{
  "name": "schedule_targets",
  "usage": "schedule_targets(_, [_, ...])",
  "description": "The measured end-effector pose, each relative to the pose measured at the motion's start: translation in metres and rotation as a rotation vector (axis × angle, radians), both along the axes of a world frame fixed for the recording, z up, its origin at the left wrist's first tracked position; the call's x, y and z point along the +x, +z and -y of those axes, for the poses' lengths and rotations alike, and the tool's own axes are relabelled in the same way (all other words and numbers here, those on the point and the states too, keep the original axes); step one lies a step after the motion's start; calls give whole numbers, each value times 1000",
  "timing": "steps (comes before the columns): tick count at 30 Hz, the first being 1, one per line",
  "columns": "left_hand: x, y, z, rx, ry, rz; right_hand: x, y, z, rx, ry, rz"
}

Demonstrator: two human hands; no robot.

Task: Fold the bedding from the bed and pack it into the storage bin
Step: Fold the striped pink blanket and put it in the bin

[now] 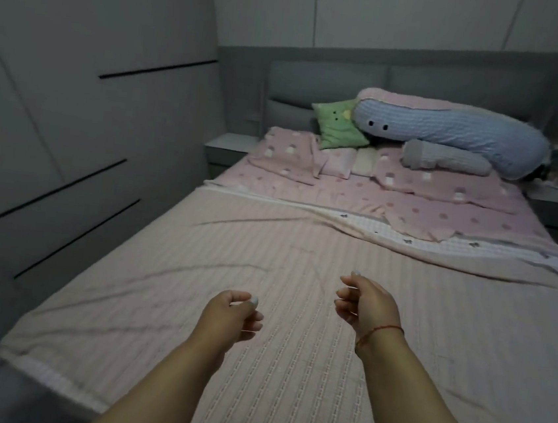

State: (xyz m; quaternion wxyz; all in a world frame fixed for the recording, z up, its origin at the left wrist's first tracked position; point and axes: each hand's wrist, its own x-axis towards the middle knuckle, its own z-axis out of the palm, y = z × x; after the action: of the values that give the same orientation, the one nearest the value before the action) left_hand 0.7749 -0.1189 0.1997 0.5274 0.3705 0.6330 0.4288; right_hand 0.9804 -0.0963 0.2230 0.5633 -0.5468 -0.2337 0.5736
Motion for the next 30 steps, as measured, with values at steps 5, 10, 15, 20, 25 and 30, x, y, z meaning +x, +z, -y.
schedule_targets(5, [-71, -8, 2, -10, 133, 24, -79, -5, -23, -11, 132, 32])
schedule_targets(10, [-151, -11, 0, -21, 224, 42, -167, -9, -42, -17, 221, 39])
schedule_targets(15, [-258, -21, -2, -50, 312, 37, -275, -18, -60, -53, 304, 17])
schedule_targets(20, [-357, -35, -6, -79, 419, 16, -370, -30, -72, -99, 406, 26])
schedule_targets(25, [-424, -58, -15, -142, 536, 59, -432, -47, -93, -164, 488, 96])
schedule_targets(30, [-470, -84, -32, -207, 666, 132, -484, -73, -128, -234, 551, 145])
